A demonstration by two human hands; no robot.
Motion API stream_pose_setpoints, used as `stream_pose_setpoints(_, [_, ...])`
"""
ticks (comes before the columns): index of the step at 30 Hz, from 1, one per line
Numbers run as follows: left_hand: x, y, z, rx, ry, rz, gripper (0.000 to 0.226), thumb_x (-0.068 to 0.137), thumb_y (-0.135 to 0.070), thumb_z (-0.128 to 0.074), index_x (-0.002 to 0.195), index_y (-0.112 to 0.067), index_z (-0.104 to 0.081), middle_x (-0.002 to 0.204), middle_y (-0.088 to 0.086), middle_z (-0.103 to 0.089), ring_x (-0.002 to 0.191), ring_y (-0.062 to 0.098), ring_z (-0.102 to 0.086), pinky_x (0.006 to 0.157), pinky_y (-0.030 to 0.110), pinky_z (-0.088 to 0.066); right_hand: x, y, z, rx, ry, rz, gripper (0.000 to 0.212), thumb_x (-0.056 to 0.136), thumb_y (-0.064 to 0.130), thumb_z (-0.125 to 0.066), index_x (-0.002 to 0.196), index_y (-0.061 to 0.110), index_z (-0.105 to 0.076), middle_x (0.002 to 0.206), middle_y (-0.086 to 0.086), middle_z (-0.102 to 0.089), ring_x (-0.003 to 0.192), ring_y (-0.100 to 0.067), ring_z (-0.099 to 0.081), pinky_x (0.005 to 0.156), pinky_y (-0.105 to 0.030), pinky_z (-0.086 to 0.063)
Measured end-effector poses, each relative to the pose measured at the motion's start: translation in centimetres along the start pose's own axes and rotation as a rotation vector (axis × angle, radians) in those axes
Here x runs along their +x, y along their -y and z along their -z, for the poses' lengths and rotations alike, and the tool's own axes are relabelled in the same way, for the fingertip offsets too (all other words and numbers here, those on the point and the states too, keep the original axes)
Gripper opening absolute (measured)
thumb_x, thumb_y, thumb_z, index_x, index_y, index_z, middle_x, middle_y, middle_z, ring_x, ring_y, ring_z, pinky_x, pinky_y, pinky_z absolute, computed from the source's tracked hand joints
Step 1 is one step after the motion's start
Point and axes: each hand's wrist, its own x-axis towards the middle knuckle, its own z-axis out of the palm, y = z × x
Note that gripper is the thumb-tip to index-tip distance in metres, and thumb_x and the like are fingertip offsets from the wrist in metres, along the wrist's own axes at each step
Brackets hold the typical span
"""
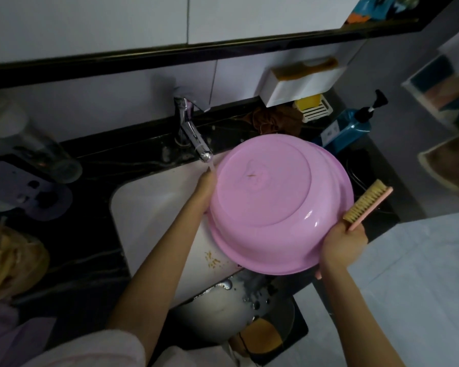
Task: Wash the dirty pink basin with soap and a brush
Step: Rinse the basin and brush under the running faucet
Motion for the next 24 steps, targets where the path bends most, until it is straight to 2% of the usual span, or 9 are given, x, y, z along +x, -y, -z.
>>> stream_pose_setpoints(2, [-0.8, 1.6, -0.5, 0.037, -0.079, 0.034, 0.061, 0.085, -0.057, -0.027, 0.124, -0.021, -0.056, 0.128, 0.009, -0.059, 0.113, 0.026, -0.056, 0.102, 0.042, -0.043, 0.1, -0.2, -0.1, -0.014, -0.005, -0.005, 0.026, 0.097, 0.022, -0.046, 0.104, 0.003, -0.062, 0.087, -0.006, -0.060, 0.079, -0.019, -0.058, 0.067, -0.030, -0.043])
stream_pose_setpoints(6, [-2.5, 1.5, -1.4, 0.299, -0.214, -0.193, 0.047, 0.098, -0.026, -0.026, 0.137, -0.004, -0.042, 0.141, 0.017, -0.045, 0.125, 0.033, -0.046, 0.106, 0.043, -0.036, 0.3, 0.0, 0.0, -0.031, -0.006, 0.023, 0.023, 0.097, 0.016, -0.046, 0.105, 0.002, -0.062, 0.088, -0.005, -0.059, 0.080, -0.017, -0.055, 0.071, -0.030, -0.044])
stream_pose_setpoints(8, [-1.9, -0.1, -1.3, 0.174, -0.162, -0.211, 0.043, 0.094, -0.029, -0.032, 0.122, -0.006, -0.056, 0.122, 0.017, -0.059, 0.109, 0.033, -0.056, 0.095, 0.041, -0.045, 0.3, 0.1, 0.0, -0.030, -0.006, 0.030, 0.022, 0.097, 0.016, -0.047, 0.106, 0.002, -0.061, 0.088, -0.004, -0.057, 0.080, -0.017, -0.055, 0.073, -0.030, -0.044])
stream_pose_setpoints(10, [-1.2, -0.9, -0.8, -0.093, -0.032, -0.095, 0.034, 0.092, -0.036, -0.042, 0.098, -0.013, -0.066, 0.092, 0.008, -0.068, 0.084, 0.026, -0.063, 0.077, 0.034, -0.051, 0.2, 0.1, 0.0, -0.030, -0.015, 0.032, 0.023, 0.097, 0.017, -0.047, 0.107, 0.003, -0.061, 0.090, -0.004, -0.058, 0.082, -0.017, -0.055, 0.074, -0.030, -0.044])
stream_pose_setpoints(13, [-1.1, 1.6, -0.6, -0.406, 0.009, 0.042, 0.028, 0.090, -0.033, -0.048, 0.079, -0.015, -0.065, 0.067, 0.002, -0.067, 0.070, 0.025, -0.059, 0.066, 0.028, -0.049, 0.4, 0.0, -0.2, -0.040, -0.038, 0.035, 0.024, 0.096, 0.017, -0.047, 0.108, 0.003, -0.062, 0.091, -0.005, -0.060, 0.082, -0.017, -0.056, 0.072, -0.030, -0.045])
stream_pose_setpoints(15, [-2.0, 4.3, -1.2, -0.499, -0.081, 0.065, 0.019, 0.078, -0.034, -0.054, 0.081, -0.017, -0.061, 0.079, 0.005, -0.065, 0.080, 0.025, -0.057, 0.069, 0.029, -0.047, 0.5, -0.2, -0.3, -0.061, -0.050, 0.039, 0.023, 0.096, 0.018, -0.048, 0.108, 0.003, -0.062, 0.092, -0.008, -0.062, 0.081, -0.017, -0.057, 0.071, -0.030, -0.045])
stream_pose_setpoints(17, [-3.8, 6.2, -1.6, -0.507, -0.123, 0.023, 0.030, 0.067, -0.042, -0.056, 0.088, -0.020, -0.054, 0.092, 0.007, -0.060, 0.086, 0.022, -0.055, 0.074, 0.032, -0.046, 0.7, -0.4, -0.4, -0.081, -0.062, 0.032, 0.023, 0.096, 0.018, -0.048, 0.108, 0.005, -0.062, 0.095, -0.009, -0.064, 0.081, -0.016, -0.057, 0.072, -0.031, -0.046])
stream_pose_setpoints(21, [-4.5, 4.9, -1.7, -0.444, -0.107, -0.150, 0.031, 0.083, -0.041, -0.047, 0.099, -0.019, -0.064, 0.111, 0.007, -0.065, 0.100, 0.020, -0.061, 0.090, 0.037, -0.049, 0.0, -1.2, -0.5, -0.061, -0.060, 0.010, 0.020, 0.096, 0.018, -0.047, 0.105, 0.006, -0.061, 0.091, -0.007, -0.062, 0.080, -0.017, -0.056, 0.074, -0.033, -0.048])
stream_pose_setpoints(24, [-2.1, 3.4, -1.4, -0.346, -0.080, -0.071, 0.035, 0.078, -0.046, -0.048, 0.089, -0.021, -0.070, 0.102, 0.007, -0.069, 0.100, 0.028, -0.062, 0.093, 0.041, -0.047, -0.8, -1.7, 0.4, -0.006, -0.003, 0.035, 0.015, 0.096, 0.017, -0.046, 0.092, 0.009, -0.059, 0.078, -0.001, -0.056, 0.073, -0.015, -0.053, 0.066, -0.028, -0.045])
